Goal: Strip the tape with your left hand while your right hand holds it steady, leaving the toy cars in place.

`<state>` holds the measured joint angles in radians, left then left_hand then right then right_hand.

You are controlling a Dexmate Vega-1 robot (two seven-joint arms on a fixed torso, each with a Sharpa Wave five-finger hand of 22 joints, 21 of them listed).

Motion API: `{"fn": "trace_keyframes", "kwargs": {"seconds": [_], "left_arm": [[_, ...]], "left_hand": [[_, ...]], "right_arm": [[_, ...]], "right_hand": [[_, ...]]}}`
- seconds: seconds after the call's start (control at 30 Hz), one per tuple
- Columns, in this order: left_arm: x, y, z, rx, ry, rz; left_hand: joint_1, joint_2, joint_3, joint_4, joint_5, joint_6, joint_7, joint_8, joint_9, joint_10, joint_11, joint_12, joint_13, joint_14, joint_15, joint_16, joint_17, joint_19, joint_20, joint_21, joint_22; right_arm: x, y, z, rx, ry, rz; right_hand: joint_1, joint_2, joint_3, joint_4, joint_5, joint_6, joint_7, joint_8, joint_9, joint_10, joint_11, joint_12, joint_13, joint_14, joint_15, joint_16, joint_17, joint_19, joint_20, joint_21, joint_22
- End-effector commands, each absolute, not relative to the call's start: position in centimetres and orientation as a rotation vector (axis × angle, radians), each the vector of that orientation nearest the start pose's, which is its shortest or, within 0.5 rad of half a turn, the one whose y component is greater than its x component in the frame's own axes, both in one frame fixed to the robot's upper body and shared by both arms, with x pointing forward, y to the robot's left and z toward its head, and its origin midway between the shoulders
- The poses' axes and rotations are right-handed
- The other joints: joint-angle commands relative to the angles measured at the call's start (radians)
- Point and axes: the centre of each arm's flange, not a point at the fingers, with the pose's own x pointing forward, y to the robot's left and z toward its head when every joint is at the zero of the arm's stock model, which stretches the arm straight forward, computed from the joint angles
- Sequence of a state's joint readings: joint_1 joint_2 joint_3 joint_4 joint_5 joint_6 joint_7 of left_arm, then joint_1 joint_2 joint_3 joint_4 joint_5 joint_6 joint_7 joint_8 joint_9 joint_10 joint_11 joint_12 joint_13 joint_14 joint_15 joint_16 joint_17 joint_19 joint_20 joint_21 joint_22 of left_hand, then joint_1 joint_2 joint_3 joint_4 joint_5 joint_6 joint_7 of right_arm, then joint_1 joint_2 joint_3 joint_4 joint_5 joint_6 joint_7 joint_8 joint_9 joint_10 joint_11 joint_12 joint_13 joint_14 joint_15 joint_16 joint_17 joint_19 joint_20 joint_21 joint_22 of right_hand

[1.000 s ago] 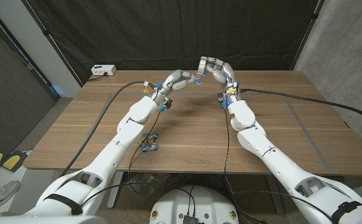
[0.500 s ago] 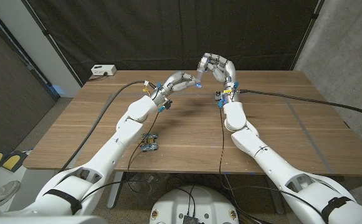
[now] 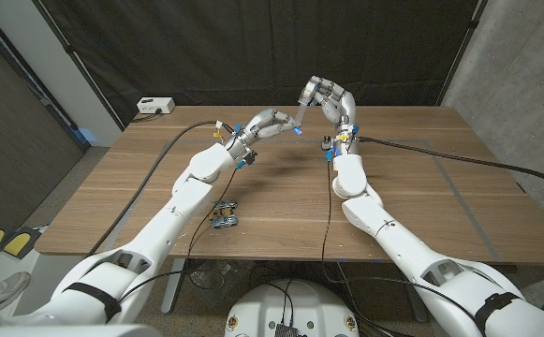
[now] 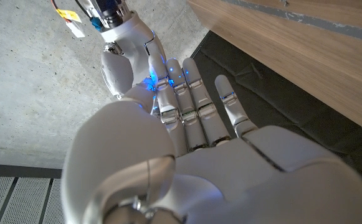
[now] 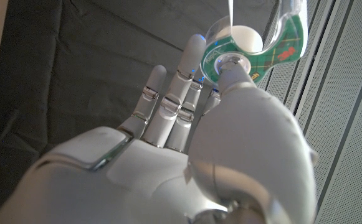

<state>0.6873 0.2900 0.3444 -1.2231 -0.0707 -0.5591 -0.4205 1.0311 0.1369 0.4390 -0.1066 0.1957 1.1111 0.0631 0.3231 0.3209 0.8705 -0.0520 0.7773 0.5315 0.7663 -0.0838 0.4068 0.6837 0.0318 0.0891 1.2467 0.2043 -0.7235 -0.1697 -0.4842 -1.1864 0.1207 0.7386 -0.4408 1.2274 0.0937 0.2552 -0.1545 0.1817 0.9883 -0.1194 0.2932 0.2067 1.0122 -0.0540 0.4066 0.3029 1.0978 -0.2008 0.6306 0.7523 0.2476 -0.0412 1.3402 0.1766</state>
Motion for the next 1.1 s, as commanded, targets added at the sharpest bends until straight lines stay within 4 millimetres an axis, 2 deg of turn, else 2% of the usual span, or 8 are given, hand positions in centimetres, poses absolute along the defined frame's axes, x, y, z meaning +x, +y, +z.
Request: {"fn": "trace_keyframes", "kwargs": {"seconds": [0.03, 0.67, 0.77, 0.87, 0.9, 1.0, 1.1], "left_arm": [[61.59, 14.73, 4.73, 0.580, -0.945, -0.649], [61.28, 14.97, 4.85, 0.662, -0.926, -0.716], [61.30, 15.11, 4.79, 0.653, -0.918, -0.715], [61.45, 15.22, 4.68, 0.647, -0.910, -0.719], [61.45, 15.23, 4.66, 0.651, -0.910, -0.716], [61.36, 15.16, 4.58, 0.660, -0.912, -0.711], [61.31, 15.12, 4.54, 0.656, -0.921, -0.715]], "left_hand": [[0.005, -0.003, 0.008, 0.000, -0.001, 0.006, 0.005, 0.005, 0.005, 0.022, -0.012, -0.001, 0.004, 0.008, -0.109, 0.005, 0.005, -0.006, 0.000, 0.012, 0.002], [0.006, -0.004, 0.013, -0.002, -0.003, 0.008, 0.007, 0.007, 0.016, 0.027, -0.013, -0.011, 0.010, 0.004, -0.110, 0.005, 0.013, -0.018, -0.003, 0.018, -0.001], [0.003, -0.007, 0.015, -0.001, -0.004, 0.003, -0.006, 0.000, 0.012, 0.021, -0.024, -0.021, 0.005, 0.008, -0.113, 0.002, 0.011, -0.021, 0.001, 0.020, -0.002], [-0.015, -0.010, 0.016, 0.010, -0.004, -0.025, -0.033, -0.026, -0.007, 0.003, -0.039, -0.053, -0.017, -0.018, -0.113, -0.015, 0.007, -0.028, 0.028, 0.021, -0.004], [-0.031, -0.027, 0.007, 0.015, -0.006, -0.042, -0.042, -0.039, -0.016, 0.001, -0.038, -0.063, -0.023, -0.029, -0.110, -0.022, 0.005, -0.030, 0.036, 0.021, -0.006], [-0.085, -0.077, -0.025, 0.036, -0.003, -0.056, -0.042, -0.058, -0.035, -0.008, -0.034, -0.077, -0.019, -0.038, -0.103, -0.031, 0.001, -0.036, 0.047, 0.015, -0.009], [-0.140, -0.181, -0.079, 0.043, 0.009, -0.054, -0.039, -0.070, -0.055, -0.019, -0.036, -0.094, -0.016, -0.038, -0.101, -0.037, -0.006, -0.030, 0.041, 0.009, -0.012]], "right_arm": [[60.27, -13.95, 4.35, 0.118, -1.127, 0.014], [60.37, -14.35, 4.49, 0.134, -1.126, -0.015], [60.34, -14.39, 4.47, 0.133, -1.126, -0.016], [60.29, -14.40, 4.41, 0.130, -1.125, -0.013], [60.27, -14.41, 4.38, 0.130, -1.124, -0.013], [60.20, -14.46, 4.34, 0.127, -1.124, -0.015], [60.02, -14.49, 4.34, 0.122, -1.127, -0.018]], "right_hand": [[-0.003, 0.007, 0.006, 0.004, 0.009, 0.087, 0.007, 0.001, 0.106, 0.178, -0.076, -0.003, 0.189, 0.002, -0.035, -0.001, 0.003, 0.003, -0.114, -0.003, 0.004], [-0.003, 0.005, 0.004, 0.007, 0.013, 0.092, 0.006, -0.003, 0.102, 0.181, -0.078, -0.008, 0.194, 0.005, -0.035, -0.006, 0.011, 0.003, -0.118, -0.007, 0.005], [-0.003, 0.005, 0.003, 0.007, 0.013, 0.093, 0.007, -0.004, 0.102, 0.180, -0.078, -0.009, 0.194, 0.004, -0.035, -0.008, 0.011, 0.003, -0.118, -0.008, 0.005], [-0.003, 0.006, 0.003, 0.007, 0.014, 0.093, 0.007, -0.005, 0.101, 0.178, -0.077, -0.012, 0.195, 0.004, -0.035, -0.010, 0.012, 0.003, -0.119, -0.009, 0.005], [-0.002, 0.006, 0.003, 0.007, 0.014, 0.093, 0.007, -0.005, 0.101, 0.179, -0.075, -0.012, 0.195, 0.005, -0.035, -0.010, 0.013, 0.003, -0.119, -0.009, 0.005], [-0.002, 0.006, 0.003, 0.007, 0.014, 0.093, 0.008, -0.006, 0.101, 0.179, -0.078, -0.013, 0.196, 0.005, -0.035, -0.011, 0.013, 0.003, -0.119, -0.009, 0.005], [-0.002, 0.006, 0.003, 0.008, 0.014, 0.093, 0.008, -0.007, 0.101, 0.180, -0.079, -0.013, 0.197, 0.005, -0.035, -0.012, 0.014, 0.003, -0.119, -0.010, 0.005]]}}
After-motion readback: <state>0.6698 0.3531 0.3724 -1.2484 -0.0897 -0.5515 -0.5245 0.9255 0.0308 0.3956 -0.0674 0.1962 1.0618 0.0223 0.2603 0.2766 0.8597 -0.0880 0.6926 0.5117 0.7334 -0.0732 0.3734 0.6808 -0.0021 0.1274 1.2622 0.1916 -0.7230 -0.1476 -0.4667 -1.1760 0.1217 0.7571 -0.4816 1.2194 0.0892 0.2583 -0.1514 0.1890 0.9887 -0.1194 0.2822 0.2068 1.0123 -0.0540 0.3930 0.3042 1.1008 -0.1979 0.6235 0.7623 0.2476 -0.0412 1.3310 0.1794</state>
